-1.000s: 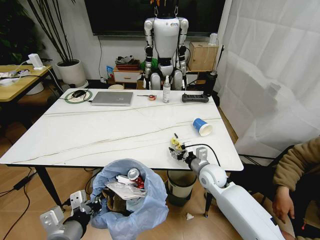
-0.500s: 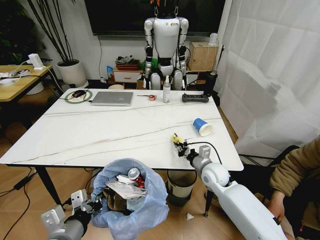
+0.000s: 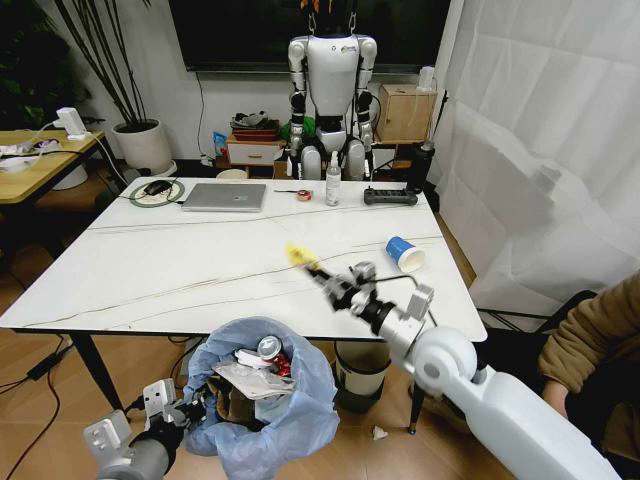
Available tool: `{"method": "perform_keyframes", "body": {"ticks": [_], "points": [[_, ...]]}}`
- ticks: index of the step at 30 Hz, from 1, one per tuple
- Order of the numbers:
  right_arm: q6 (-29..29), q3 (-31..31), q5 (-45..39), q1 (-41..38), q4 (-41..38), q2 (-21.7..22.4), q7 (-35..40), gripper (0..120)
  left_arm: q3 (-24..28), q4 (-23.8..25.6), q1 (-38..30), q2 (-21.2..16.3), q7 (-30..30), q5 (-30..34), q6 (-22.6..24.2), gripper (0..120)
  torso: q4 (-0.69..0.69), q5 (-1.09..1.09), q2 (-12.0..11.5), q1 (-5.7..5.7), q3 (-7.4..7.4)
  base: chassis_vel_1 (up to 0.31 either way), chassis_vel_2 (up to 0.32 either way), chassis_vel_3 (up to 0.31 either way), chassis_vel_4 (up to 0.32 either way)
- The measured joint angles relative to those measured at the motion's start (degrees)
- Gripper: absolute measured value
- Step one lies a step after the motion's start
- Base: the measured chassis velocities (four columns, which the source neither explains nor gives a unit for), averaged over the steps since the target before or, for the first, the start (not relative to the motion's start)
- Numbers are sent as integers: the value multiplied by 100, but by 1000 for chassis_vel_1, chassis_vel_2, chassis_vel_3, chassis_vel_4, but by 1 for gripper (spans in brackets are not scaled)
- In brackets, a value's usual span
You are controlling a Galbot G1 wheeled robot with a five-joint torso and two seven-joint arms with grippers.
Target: Pick up the trash bin and place the trash from the table into it.
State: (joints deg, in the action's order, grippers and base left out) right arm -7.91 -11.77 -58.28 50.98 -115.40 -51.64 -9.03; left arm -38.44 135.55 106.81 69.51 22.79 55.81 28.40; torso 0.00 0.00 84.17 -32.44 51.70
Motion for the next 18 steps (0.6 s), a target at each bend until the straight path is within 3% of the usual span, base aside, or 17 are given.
{"method": "perform_keyframes", "body": {"ticks": [7,14,18], "points": [[-72,-598,19,100,-289,178,-6,0,27,3,-27,60,0,-10,0,0,0,0,0,0,0,0,0,0,0],[-147,-740,275,203,-335,207,37,0,30,14,-36,63,0,-19,4,0,0,0,0,0,1,0,0,0,0],[-235,-635,341,327,-359,189,121,11,31,23,-32,67,0,-28,5,0,-1,0,0,0,0,0,0,0,0]]}}
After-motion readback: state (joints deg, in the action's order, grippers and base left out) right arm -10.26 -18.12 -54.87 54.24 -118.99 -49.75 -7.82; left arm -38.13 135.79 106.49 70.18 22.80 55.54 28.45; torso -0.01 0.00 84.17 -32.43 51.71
